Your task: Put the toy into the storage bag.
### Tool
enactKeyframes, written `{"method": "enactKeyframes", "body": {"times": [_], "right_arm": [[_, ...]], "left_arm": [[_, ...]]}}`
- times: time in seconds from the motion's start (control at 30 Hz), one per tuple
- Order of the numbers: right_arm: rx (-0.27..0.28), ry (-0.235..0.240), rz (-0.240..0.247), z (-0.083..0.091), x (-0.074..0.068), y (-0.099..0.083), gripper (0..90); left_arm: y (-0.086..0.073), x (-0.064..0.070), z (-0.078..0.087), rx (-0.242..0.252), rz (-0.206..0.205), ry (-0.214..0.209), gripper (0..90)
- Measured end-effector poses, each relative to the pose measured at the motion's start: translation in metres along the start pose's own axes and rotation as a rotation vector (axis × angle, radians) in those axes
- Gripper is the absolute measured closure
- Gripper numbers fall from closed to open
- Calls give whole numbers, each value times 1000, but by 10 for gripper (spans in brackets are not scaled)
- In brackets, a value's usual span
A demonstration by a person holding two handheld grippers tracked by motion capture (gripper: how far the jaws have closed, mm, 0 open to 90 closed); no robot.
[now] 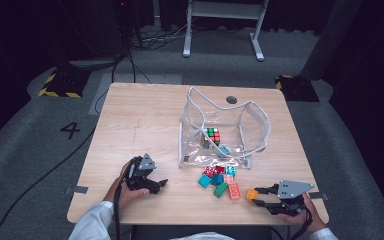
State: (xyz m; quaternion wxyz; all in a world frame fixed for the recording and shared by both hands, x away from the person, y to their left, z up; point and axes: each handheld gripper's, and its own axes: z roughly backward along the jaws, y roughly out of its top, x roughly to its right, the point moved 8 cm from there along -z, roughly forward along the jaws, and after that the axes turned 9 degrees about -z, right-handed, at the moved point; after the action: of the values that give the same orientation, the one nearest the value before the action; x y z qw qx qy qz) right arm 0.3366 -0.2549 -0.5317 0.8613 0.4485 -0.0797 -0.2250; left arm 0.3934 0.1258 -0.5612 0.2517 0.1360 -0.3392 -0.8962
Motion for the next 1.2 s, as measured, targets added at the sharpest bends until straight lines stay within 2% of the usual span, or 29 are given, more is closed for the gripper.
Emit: {"method": "enactKeyframes", "body": {"times": [0.13, 0.2, 0.27, 0.3, 0.33, 0.53, 0.57, 0.77, 0.83, 1.03, 1.2], "right_arm": [[68, -80, -61, 15, 23, 9, 594], [72, -99, -59, 16, 28, 11, 594], [72, -138, -66, 20, 40, 17, 594], [72, -138, -66, 20, 40, 17, 594], [79, -166, -79, 23, 47, 22, 594], [122, -204, -84, 35, 63, 33, 594], [135, -230, -90, 40, 69, 38, 594], [163, -257, -89, 54, 83, 54, 594], [189, -260, -97, 60, 88, 62, 594], [220, -286, -102, 81, 106, 87, 594], [221, -291, -95, 86, 112, 101, 593]], "left_arm": [[0, 0, 0, 0, 0, 0, 146], [0, 0, 0, 0, 0, 0, 147], [0, 0, 0, 0, 0, 0, 146], [0, 0, 0, 0, 0, 0, 146], [0, 0, 0, 0, 0, -1, 146], [0, 0, 0, 1, 0, -1, 146], [0, 0, 0, 1, 0, -1, 146], [0, 0, 0, 1, 0, -2, 146], [0, 0, 0, 0, -1, -1, 146], [0, 0, 0, 1, 0, -2, 146], [0, 0, 0, 1, 0, -2, 146]]}}
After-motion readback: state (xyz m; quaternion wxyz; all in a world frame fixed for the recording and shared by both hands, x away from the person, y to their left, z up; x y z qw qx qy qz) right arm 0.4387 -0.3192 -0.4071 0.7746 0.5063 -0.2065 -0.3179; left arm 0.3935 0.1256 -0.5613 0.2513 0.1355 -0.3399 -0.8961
